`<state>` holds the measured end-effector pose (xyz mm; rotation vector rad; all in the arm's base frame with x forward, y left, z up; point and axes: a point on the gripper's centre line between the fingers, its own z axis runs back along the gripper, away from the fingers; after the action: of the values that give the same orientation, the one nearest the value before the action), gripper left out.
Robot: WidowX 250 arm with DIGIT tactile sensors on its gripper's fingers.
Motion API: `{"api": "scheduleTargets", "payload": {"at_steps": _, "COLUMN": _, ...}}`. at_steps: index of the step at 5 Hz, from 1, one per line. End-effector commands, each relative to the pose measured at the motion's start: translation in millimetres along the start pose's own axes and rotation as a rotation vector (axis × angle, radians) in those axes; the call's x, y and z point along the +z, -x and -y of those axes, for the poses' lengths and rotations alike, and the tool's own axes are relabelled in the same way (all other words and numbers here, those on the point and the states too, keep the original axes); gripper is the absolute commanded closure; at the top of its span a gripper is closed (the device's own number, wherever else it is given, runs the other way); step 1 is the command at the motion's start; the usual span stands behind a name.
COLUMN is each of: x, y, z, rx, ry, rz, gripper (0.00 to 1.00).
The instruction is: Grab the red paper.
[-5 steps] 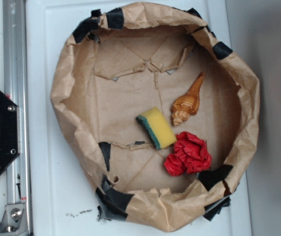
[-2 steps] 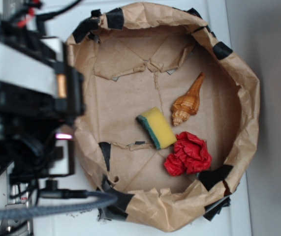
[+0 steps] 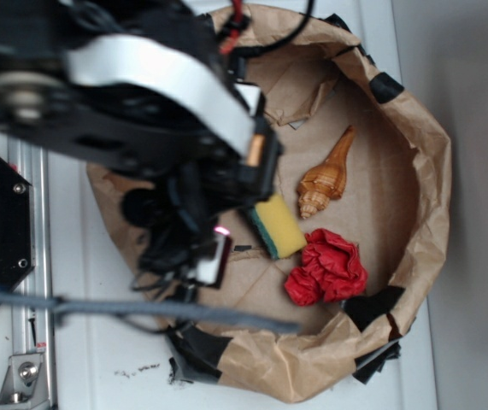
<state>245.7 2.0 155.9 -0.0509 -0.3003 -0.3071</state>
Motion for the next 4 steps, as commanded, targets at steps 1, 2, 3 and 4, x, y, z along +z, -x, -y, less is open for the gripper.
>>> {"api": "scheduleTargets", "payload": {"at_steps": 1, "x": -40.1, "y": -33.9, "z": 0.1, "rx": -0.079, "ry": -0.041, "rz": -0.021, "gripper": 0.0}}
{"api": "scheduleTargets", "payload": {"at_steps": 2, "x": -58.2, "y": -55.4, "z": 12.0, "rx": -0.095, "ry": -0.024, "rz": -0.003, "gripper": 0.0}}
{"api": "scheduleTargets", "payload": {"at_steps": 3, "x": -96.9, "y": -67.6, "z": 26.1, "rx": -0.136, "ry": 0.015, "rz": -0.011, "gripper": 0.0}}
{"api": "scheduleTargets", "payload": {"at_steps": 4, "x": -130.1, "y": -71.0, "z": 37.4, "rx": -0.144, "ry": 0.091, "rz": -0.042, "gripper": 0.0}}
